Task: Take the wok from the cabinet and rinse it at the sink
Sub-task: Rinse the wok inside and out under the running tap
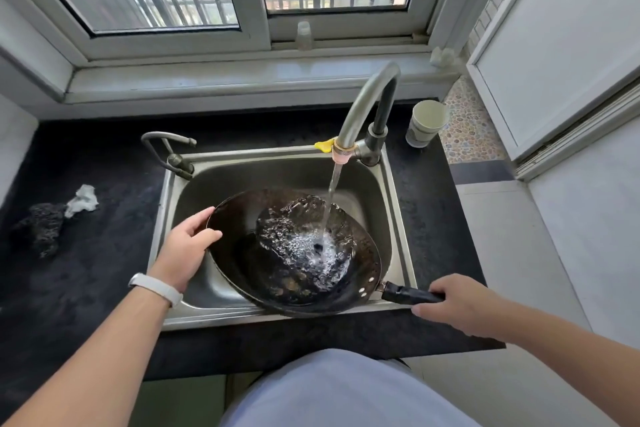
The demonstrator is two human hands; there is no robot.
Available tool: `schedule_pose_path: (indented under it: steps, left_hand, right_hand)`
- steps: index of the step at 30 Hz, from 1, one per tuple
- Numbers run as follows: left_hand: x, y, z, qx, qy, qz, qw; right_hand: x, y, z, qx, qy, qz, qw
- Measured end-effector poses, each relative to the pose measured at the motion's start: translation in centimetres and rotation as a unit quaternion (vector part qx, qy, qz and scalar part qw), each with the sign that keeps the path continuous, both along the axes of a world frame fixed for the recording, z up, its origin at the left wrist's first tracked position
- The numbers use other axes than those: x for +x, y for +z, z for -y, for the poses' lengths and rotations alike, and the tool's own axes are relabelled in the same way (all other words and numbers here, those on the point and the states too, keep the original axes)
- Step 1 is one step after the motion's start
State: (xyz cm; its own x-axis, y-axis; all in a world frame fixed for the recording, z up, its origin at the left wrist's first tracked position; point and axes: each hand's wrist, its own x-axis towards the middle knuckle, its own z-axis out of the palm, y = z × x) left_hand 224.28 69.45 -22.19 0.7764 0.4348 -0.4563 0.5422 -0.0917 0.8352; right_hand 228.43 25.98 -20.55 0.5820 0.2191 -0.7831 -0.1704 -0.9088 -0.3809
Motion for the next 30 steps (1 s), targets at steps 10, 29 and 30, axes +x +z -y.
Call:
schedule_pose_path:
  steps: [10,29,30]
  left_hand:
    - [-0.5,0.6,0.1,0.022,0.015,0.006,1.0]
    - [-1.0,0.7,2.0,0.081,0.021,-0.009,0.996]
    - [-1.0,0.7,2.1,0.084,0.02,-0.007,0.996]
  right_hand:
    - [-1.2,-0.8,-0.6,0.052,-0.045,-0.067,0.995]
    - [-1.9,-1.7,1.7,-0.011,0.145,0.167,0.975]
    - [-1.8,-1.5,1.9,0.001,0.131,0.161,0.978]
